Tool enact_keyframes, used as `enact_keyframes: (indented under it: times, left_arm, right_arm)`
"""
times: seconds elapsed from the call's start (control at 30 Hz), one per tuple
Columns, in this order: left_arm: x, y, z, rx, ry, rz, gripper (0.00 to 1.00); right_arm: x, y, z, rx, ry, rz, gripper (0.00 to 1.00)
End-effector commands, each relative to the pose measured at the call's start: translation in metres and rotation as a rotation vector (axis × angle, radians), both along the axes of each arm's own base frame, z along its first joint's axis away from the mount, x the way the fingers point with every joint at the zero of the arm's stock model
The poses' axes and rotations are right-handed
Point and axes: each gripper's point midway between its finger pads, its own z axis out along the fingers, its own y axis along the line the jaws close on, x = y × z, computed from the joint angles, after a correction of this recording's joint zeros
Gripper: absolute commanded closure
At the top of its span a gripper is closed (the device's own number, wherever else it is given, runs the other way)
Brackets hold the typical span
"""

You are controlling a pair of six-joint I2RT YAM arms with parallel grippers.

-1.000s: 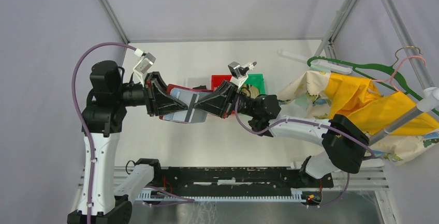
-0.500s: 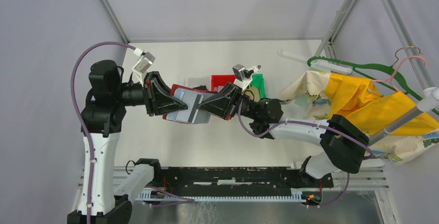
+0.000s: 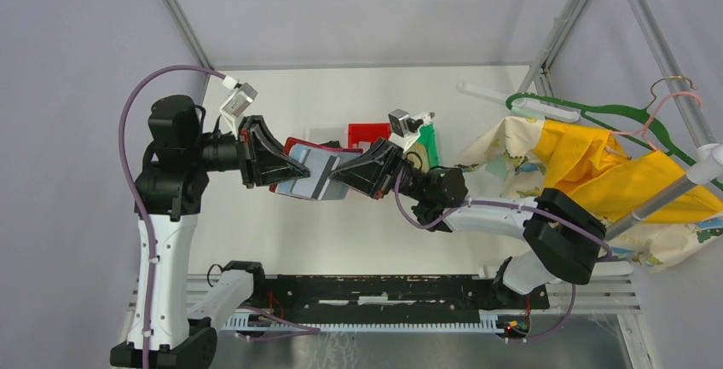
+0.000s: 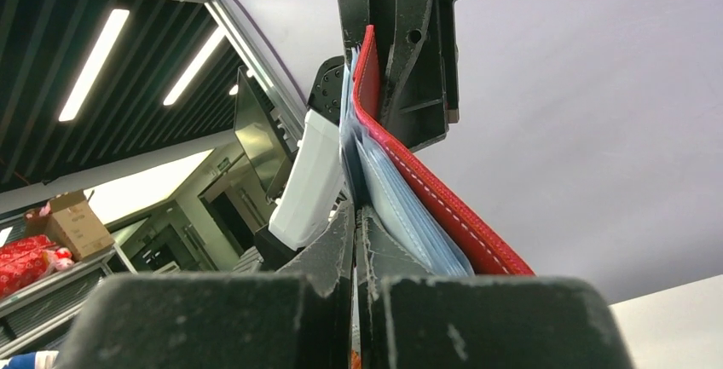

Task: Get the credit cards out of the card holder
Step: Remove the credit card from the card holder.

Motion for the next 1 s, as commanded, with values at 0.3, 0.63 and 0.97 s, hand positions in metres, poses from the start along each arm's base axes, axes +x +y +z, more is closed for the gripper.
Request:
enact_keyframes:
  times: [0.3,0.63,0.97]
  left_arm:
    - [-0.016,0.000,0.023,-0.020,-0.053,-0.040,0.86]
    - [0.003,0.001,0.020,-0.007,-0.060,0.073,0.98]
    - [0.003,0.000,0.029,-0.034,-0.085,0.105,0.98]
  right_arm:
    - [-0.007,-0.024,0.022,0.103,-0.030,-0.044,1.00]
    - [-0.014,-0.004,0.024,0.047,-0.062,-0.009,0.77]
    - [-0.011,0.003,0.020,0.009,-0.063,-0.028,0.96]
